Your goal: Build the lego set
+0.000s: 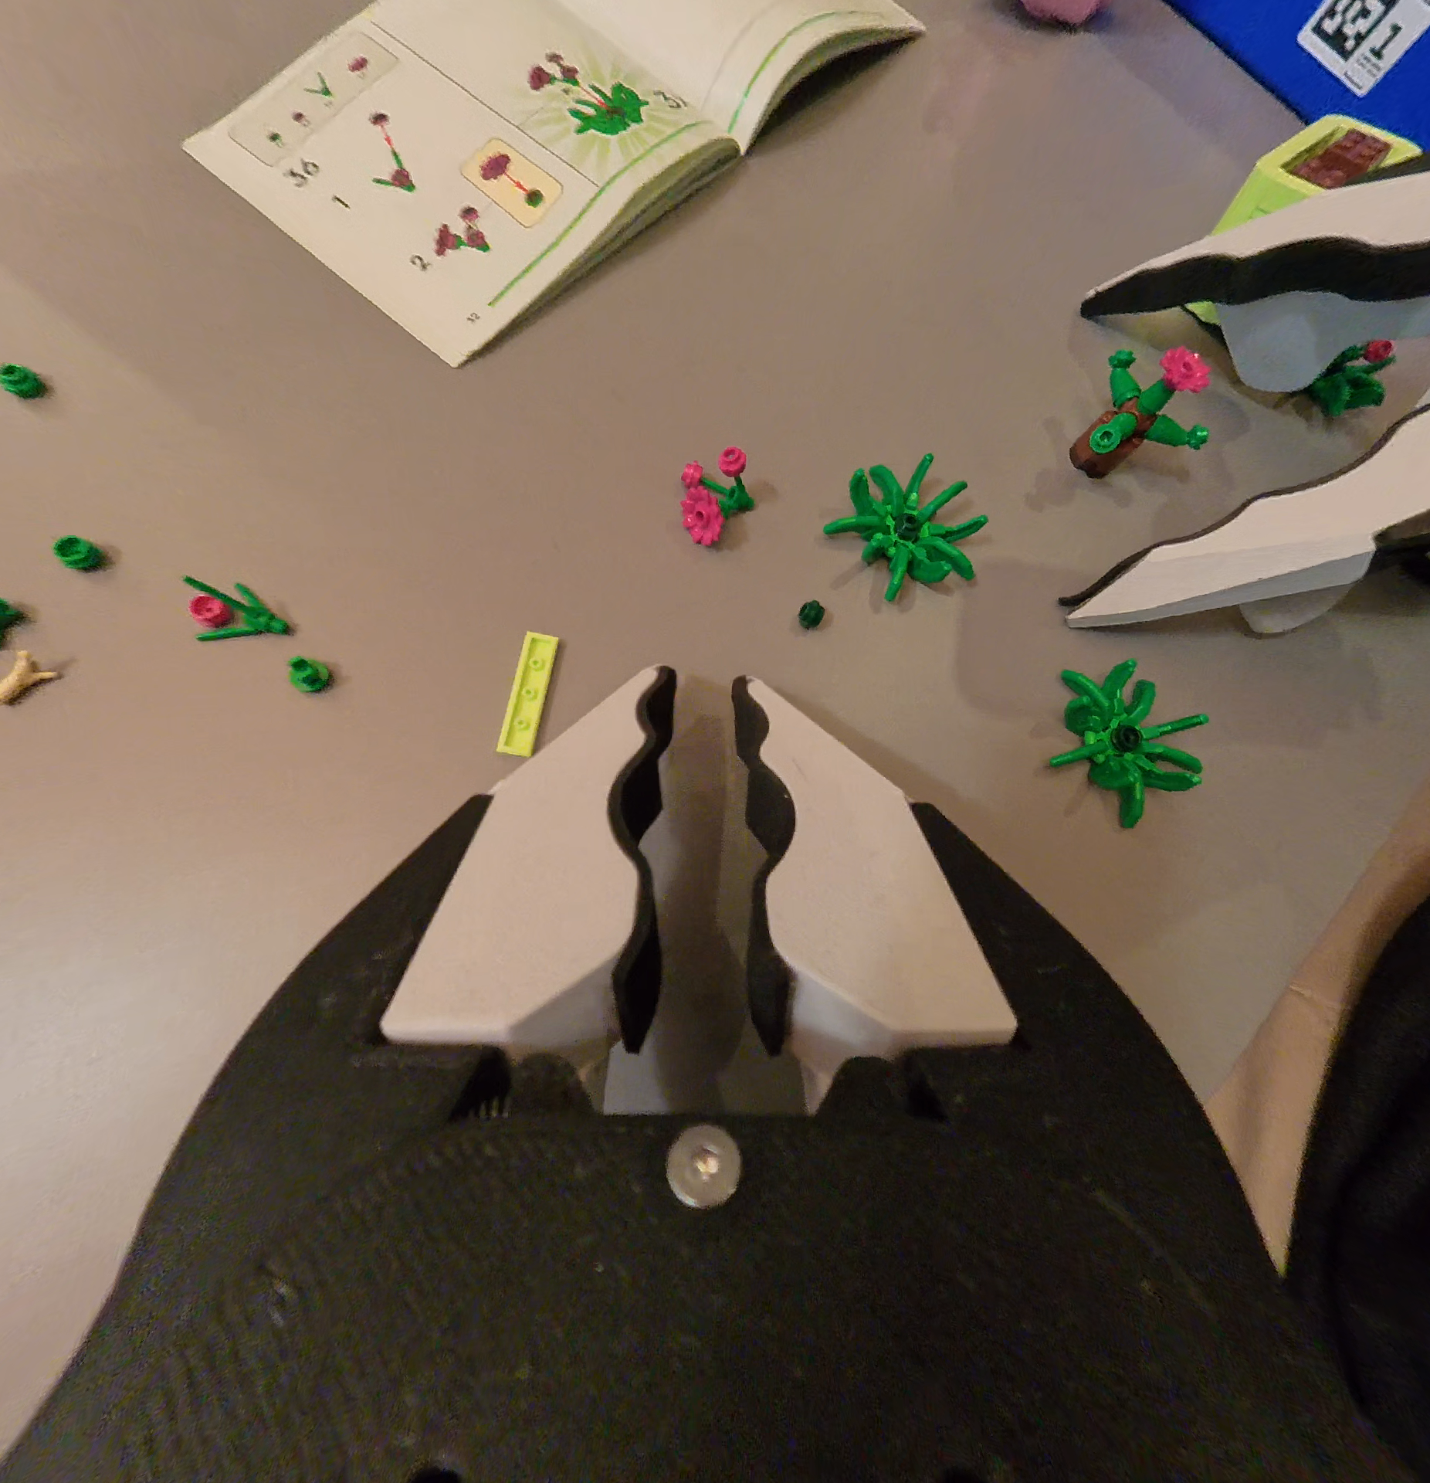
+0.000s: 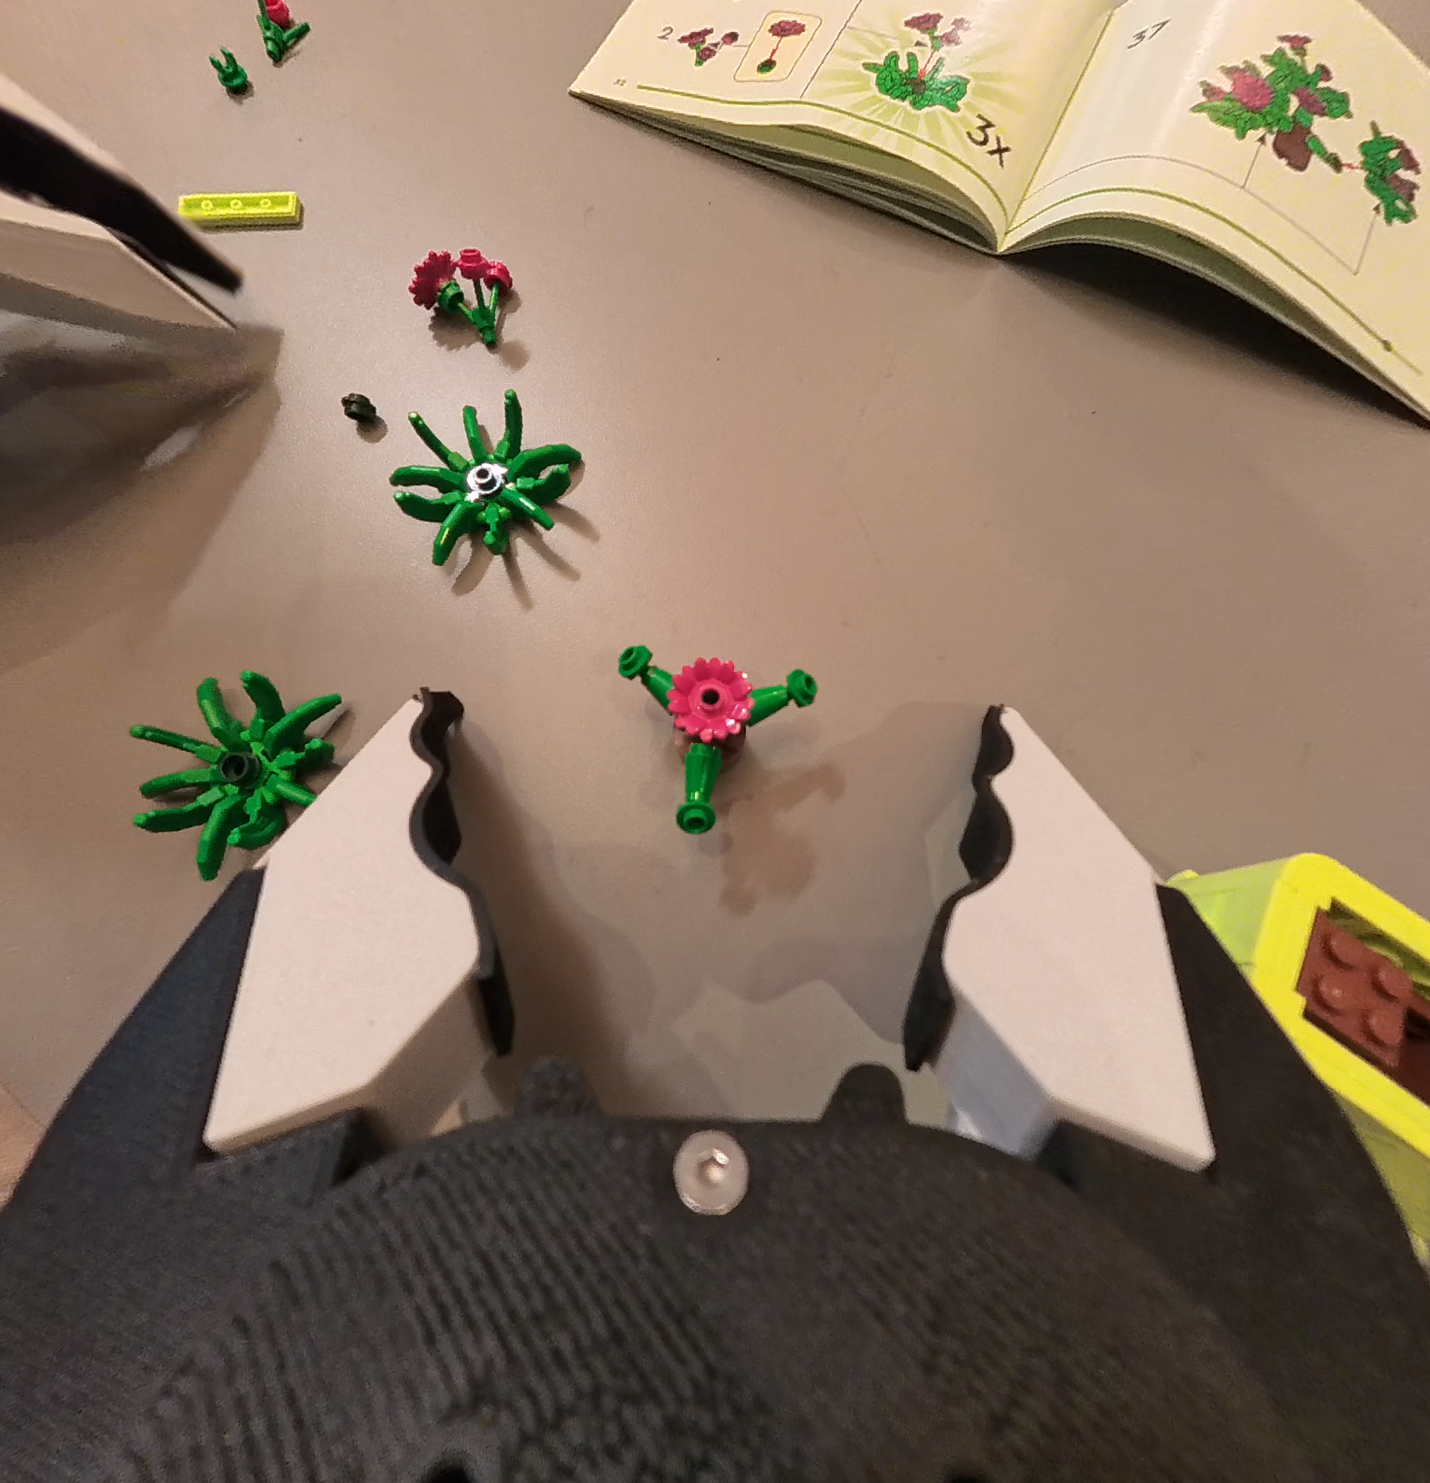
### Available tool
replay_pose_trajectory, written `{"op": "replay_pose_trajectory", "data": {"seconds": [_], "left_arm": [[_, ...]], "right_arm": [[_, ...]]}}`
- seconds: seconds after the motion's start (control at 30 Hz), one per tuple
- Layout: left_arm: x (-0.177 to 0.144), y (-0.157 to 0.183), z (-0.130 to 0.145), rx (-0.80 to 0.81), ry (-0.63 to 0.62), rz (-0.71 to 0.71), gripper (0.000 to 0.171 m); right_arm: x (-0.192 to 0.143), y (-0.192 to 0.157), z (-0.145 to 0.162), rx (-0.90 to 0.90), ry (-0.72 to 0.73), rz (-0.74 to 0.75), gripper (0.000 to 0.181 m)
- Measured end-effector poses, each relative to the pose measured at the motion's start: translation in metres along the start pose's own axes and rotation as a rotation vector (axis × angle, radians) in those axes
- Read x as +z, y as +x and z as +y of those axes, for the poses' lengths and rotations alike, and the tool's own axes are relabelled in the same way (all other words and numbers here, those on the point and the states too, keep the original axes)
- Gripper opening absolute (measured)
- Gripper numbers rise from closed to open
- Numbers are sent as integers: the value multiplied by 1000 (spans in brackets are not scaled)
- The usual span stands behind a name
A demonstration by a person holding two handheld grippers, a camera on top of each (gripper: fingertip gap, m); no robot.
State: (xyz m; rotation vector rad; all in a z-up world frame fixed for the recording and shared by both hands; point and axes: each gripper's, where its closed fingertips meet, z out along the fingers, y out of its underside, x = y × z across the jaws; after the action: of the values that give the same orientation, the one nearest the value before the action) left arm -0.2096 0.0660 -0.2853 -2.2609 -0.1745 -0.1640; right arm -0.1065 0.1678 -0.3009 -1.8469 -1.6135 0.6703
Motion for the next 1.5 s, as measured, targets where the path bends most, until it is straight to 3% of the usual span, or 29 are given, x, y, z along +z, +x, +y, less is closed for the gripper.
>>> {"op": "replay_pose_trajectory", "data": {"seconds": [0.6, 1.5], "left_arm": [[-6, -5, -9, 15, 69, -49, 21], [-4, -4, -8, 11, 56, -31, 22]], "right_arm": [[0, 0, 0, 0, 0, 0, 129], [0, 0, 0, 0, 0, 0, 129]]}}
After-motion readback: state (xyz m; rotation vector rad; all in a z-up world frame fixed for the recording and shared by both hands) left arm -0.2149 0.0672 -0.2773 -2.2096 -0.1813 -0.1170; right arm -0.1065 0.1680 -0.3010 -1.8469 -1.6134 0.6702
